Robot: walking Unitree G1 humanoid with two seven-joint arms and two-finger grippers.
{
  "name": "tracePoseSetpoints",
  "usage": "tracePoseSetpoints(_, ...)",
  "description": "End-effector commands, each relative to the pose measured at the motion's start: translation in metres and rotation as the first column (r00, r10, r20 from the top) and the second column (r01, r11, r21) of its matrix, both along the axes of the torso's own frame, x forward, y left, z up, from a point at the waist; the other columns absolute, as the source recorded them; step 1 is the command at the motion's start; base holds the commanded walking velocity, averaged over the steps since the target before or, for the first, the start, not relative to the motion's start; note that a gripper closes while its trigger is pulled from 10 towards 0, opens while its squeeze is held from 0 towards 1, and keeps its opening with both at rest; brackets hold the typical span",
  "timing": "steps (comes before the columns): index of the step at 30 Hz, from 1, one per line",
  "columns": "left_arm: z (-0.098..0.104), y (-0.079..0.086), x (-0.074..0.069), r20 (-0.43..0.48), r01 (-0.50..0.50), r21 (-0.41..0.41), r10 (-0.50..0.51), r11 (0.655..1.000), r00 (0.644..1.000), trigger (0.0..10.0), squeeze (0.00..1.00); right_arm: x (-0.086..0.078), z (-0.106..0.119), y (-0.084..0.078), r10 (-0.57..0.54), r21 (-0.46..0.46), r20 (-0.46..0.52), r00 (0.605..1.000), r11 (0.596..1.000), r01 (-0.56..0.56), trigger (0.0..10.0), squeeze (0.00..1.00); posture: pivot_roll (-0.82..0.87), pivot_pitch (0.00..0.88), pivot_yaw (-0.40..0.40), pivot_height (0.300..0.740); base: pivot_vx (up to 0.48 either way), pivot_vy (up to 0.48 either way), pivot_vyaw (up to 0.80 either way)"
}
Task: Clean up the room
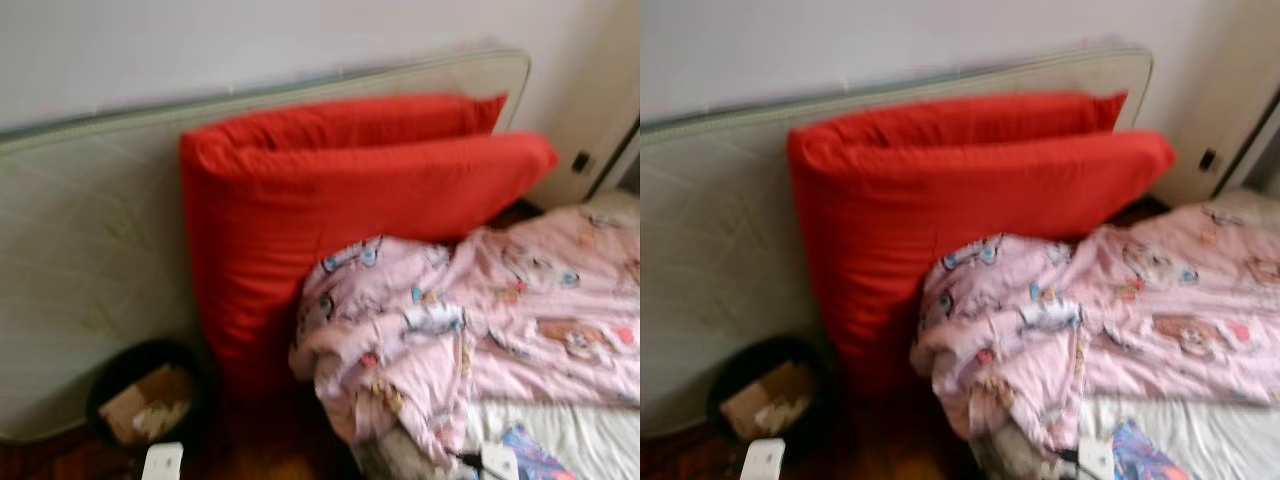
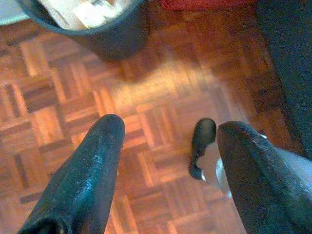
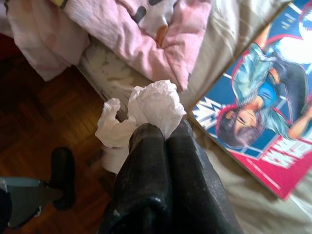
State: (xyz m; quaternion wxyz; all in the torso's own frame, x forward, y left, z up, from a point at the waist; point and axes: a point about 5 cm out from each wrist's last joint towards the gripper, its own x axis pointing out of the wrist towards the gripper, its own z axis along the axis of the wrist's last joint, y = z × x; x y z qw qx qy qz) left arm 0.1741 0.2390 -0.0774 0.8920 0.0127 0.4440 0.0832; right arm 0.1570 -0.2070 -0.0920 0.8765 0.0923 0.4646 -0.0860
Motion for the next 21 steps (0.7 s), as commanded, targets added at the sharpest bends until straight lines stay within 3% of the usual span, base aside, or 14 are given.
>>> tracePoseSetpoints(1,-0.001,-0.001,-0.002,-0.008,0.004,-0.014,-0.004,1.0,1.0,10.0,0.0,-0.008,-0.003,-0.005,-0.04,-0.005,-0.03,0.999,0.999,0.04,10.0,0.0,0.07,0.0,-0.011,0.74,0.0,0.0,0.0)
tracePoseSetpoints(15,-0.005,0.0,-0.013,-0.018,-0.036,-0.036,0.035,0.999,0.999,10.0,0.0,-0.012,-0.004,-0.004,-0.022,-0.006,-0.046,0.999,1.0,0.022,10.0,0.0,0.08,0.0,-0.01,0.74,0.0,0.0,0.0)
tracePoseSetpoints(21,-0.007,-0.007,-0.011,-0.021,-0.029,-0.042,0.028,0.999,0.999,10.0,0.0,-0.012,-0.004,-0.004,-0.023,-0.005,-0.048,0.999,1.0,0.023,10.0,0.0,0.07,0.0,-0.006,0.74,0.0,0.252,0.0)
